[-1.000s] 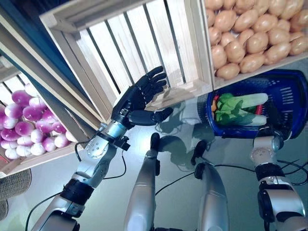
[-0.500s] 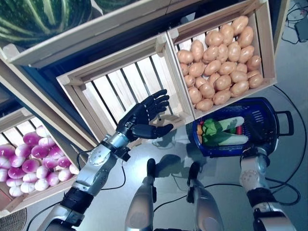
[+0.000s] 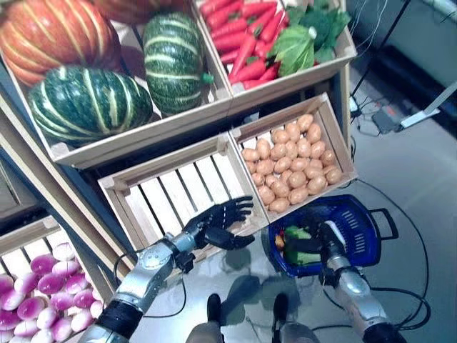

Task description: Put vegetables into the basket

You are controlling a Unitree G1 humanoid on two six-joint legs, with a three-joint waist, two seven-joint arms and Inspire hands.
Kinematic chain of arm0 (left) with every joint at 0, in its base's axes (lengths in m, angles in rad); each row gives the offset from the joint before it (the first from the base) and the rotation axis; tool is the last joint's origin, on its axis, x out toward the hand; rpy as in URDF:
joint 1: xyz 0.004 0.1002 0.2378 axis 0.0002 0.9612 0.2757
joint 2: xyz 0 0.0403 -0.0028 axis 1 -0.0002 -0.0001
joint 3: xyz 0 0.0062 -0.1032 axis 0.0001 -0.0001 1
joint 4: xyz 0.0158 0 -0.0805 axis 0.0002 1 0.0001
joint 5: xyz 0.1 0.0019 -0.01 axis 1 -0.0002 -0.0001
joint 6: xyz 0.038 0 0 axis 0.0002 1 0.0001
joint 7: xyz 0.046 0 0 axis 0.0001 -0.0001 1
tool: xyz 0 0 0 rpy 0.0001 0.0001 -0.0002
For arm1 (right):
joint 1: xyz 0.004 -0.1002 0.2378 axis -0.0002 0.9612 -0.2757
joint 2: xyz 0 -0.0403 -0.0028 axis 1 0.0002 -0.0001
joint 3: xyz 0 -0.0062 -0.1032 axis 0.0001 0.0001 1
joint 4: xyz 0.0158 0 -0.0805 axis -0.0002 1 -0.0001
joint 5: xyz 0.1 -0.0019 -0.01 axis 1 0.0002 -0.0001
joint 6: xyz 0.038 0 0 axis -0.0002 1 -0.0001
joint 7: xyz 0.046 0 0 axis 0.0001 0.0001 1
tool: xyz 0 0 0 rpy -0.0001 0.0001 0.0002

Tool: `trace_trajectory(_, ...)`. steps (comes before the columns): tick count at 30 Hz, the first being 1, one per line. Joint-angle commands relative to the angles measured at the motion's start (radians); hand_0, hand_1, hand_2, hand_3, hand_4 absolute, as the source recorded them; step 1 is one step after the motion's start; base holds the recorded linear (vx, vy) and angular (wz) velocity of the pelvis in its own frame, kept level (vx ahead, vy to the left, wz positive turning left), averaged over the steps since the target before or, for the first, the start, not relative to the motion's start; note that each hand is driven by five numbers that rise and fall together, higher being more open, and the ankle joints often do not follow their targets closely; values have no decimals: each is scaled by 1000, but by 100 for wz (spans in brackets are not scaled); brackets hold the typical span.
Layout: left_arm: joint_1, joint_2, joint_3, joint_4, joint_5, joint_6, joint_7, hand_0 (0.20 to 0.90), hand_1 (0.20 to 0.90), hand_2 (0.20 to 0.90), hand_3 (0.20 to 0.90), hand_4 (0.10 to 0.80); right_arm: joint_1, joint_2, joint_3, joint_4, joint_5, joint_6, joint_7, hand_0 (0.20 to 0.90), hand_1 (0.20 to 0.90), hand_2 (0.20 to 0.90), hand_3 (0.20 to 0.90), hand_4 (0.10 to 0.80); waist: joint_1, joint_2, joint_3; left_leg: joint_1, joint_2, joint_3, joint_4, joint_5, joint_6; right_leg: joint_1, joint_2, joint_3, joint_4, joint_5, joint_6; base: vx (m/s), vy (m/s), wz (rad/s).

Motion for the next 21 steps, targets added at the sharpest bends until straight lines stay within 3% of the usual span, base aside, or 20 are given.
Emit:
trace_trajectory(1, 6, -53, -16, 101, 59, -53, -21, 900, 900, 900, 900, 800, 15, -30, 31, 49, -80, 30, 96, 900, 900, 900, 900, 800, -20, 9, -97, 5, 9, 11, 2, -33, -30, 38, -9, -28, 5, 10, 8, 25, 18, -4)
trace_trajectory(7, -13, -84, -79, 289, 279, -96, -19, 900, 900, 900, 900, 800, -11, 13, 51, 336, -109, 69, 118, 900, 900, 900, 900, 800, -17, 10, -110, 30, 11, 15, 2, -43, -27, 59, -5, -22, 5, -2, 9, 33, 12, -4)
trace_trajectory(10, -33, -122, -94, 418, 351, -72, 20, 900, 900, 900, 900, 800, -25, 33, 46, 452, -73, 132, 111, 900, 900, 900, 900, 800, -17, 13, -119, 37, 14, 15, 2, -46, -26, 69, -6, -24, 2, -3, 12, 25, 7, -1)
trace_trajectory(11, -41, -136, -93, 465, 349, -23, 55, 900, 900, 900, 900, 800, -31, 44, 37, 502, -52, 151, 92, 900, 900, 900, 900, 800, -17, 13, -124, 42, 14, 15, 2, -48, -24, 74, -4, -22, 1, -7, 12, 49, 6, -2)
trace_trajectory(14, -35, -177, -63, 579, 376, 38, 126, 900, 900, 900, 900, 800, -34, 71, 14, 553, -22, 169, 82, 900, 900, 900, 900, 800, -15, 12, -133, 57, 11, 14, 2, -54, -20, 85, -4, -20, 1, -10, 12, 76, 1, -1)
trace_trajectory(17, -25, -196, -59, 666, 483, 18, 161, 900, 900, 900, 900, 800, -39, 93, 25, 550, -32, 157, 102, 900, 900, 900, 900, 800, -13, 11, -138, 58, 13, 8, 2, -53, -20, 91, -4, -17, 2, -14, 11, 59, 0, 0)
trace_trajectory(21, -20, -209, -47, 715, 462, 46, 205, 900, 900, 900, 900, 800, -50, 102, 47, 524, -33, 166, 111, 900, 900, 900, 900, 800, -11, 16, -139, 55, 15, 4, 2, -51, -21, 88, -4, -16, 2, -16, 9, 11, 2, 0)
